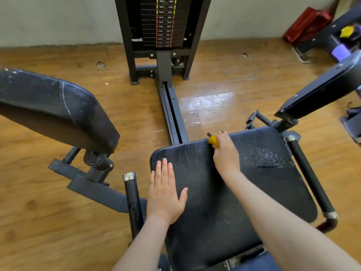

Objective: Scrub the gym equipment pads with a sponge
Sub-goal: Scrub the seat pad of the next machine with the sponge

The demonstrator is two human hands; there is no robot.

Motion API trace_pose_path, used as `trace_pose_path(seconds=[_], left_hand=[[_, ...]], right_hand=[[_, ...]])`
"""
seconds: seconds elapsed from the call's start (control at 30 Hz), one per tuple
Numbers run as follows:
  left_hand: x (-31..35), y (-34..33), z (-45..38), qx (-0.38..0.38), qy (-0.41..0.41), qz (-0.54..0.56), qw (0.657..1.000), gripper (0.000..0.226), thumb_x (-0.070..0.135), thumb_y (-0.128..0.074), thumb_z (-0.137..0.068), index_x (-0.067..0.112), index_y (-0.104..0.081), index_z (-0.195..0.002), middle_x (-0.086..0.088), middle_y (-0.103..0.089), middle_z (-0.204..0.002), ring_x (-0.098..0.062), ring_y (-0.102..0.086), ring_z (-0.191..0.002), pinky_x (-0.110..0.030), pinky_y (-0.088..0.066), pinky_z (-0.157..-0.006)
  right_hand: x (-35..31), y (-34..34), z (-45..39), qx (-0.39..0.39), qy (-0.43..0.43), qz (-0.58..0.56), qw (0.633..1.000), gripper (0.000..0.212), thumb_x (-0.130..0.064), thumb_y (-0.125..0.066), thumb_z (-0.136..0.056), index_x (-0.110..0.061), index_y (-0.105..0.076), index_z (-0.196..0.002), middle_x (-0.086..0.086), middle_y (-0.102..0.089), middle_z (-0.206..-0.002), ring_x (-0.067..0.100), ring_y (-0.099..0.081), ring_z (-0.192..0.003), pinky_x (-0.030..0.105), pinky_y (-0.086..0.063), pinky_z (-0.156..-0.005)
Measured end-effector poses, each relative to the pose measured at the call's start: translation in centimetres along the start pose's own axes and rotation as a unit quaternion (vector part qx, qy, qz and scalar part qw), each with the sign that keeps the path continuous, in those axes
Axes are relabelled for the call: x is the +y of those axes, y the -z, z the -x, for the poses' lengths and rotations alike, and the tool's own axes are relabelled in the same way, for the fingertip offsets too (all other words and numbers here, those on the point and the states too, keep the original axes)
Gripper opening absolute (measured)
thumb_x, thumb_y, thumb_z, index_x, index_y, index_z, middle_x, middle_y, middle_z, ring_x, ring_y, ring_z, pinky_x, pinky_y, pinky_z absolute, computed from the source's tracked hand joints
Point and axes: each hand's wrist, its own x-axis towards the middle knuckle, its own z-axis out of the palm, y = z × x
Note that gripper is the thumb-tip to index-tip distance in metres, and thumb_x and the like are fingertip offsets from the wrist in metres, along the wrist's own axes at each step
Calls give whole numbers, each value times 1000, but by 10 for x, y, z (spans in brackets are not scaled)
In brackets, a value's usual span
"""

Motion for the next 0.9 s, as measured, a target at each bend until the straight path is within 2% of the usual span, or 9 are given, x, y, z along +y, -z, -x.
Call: trace_pose_path(seconds=[0.13,0.23,0.37,0.47,0.53,0.67,0.77,0.83,0.9], left_hand=[[0,-1,-1,3,-1,0,1000,79,51,-34,-85,-4,-34,-141,-21,-30,-151,-33,-19,-141,-44,-17,-111],[-1,-2,-1,5,-2,-7,1000,79,52,-34,-86,-4,-35,-141,-21,-30,-151,-33,-19,-141,-43,-15,-111],[-1,-3,-1,15,-5,-17,1000,78,51,-34,-86,-4,-36,-141,-21,-31,-150,-33,-20,-141,-42,-11,-113],[-2,-5,-1,23,-7,-21,999,77,51,-34,-86,-3,-34,-141,-21,-31,-151,-33,-19,-141,-42,-9,-114],[-2,-6,-1,26,-7,-22,999,77,50,-34,-85,-3,-35,-141,-21,-31,-151,-33,-20,-141,-43,-13,-112],[-1,-7,-1,32,-7,-12,999,78,49,-35,-85,-4,-34,-141,-22,-29,-151,-33,-19,-141,-45,-16,-111],[-2,-7,-1,33,-9,-9,999,77,49,-34,-85,-3,-32,-142,-21,-28,-152,-33,-19,-142,-44,-13,-113],[-3,-7,-1,32,-10,-9,999,77,49,-34,-85,-3,-34,-142,-21,-28,-152,-33,-18,-142,-42,-9,-113],[-3,-8,-1,31,-7,-13,999,77,48,-34,-86,-4,-35,-142,-21,-29,-152,-33,-17,-142,-42,-9,-113]], right_hand=[[-6,-15,57,-40,210,58,975,58,15,-63,-68,-2,-57,-123,13,-55,-132,33,-49,-124,45,-42,-97],[5,-3,63,-89,266,66,958,63,15,-65,-64,-4,-57,-123,10,-55,-132,31,-50,-124,44,-43,-96],[14,18,16,-11,49,-48,998,46,8,-48,-86,-8,-53,-129,8,-46,-141,22,-38,-134,22,-26,-106],[23,18,-11,58,-116,-77,989,39,-6,-44,-95,-8,-46,-134,6,-37,-147,22,-30,-138,30,-25,-107],[14,8,-4,45,-88,-28,995,40,-5,-44,-95,-7,-44,-135,6,-36,-148,22,-26,-140,34,-26,-110],[0,-17,44,0,142,36,989,52,14,-60,-72,0,-57,-121,16,-55,-130,37,-49,-123,49,-43,-95],[14,-4,55,-51,218,47,973,59,17,-64,-65,-1,-58,-121,14,-56,-130,35,-51,-122,38,-39,-98],[31,14,40,-20,153,19,988,56,18,-59,-70,-2,-57,-123,14,-53,-133,32,-47,-126,23,-28,-106],[53,33,11,41,18,-23,999,50,14,-50,-81,-4,-52,-128,12,-47,-139,27,-38,-134,23,-21,-109]])
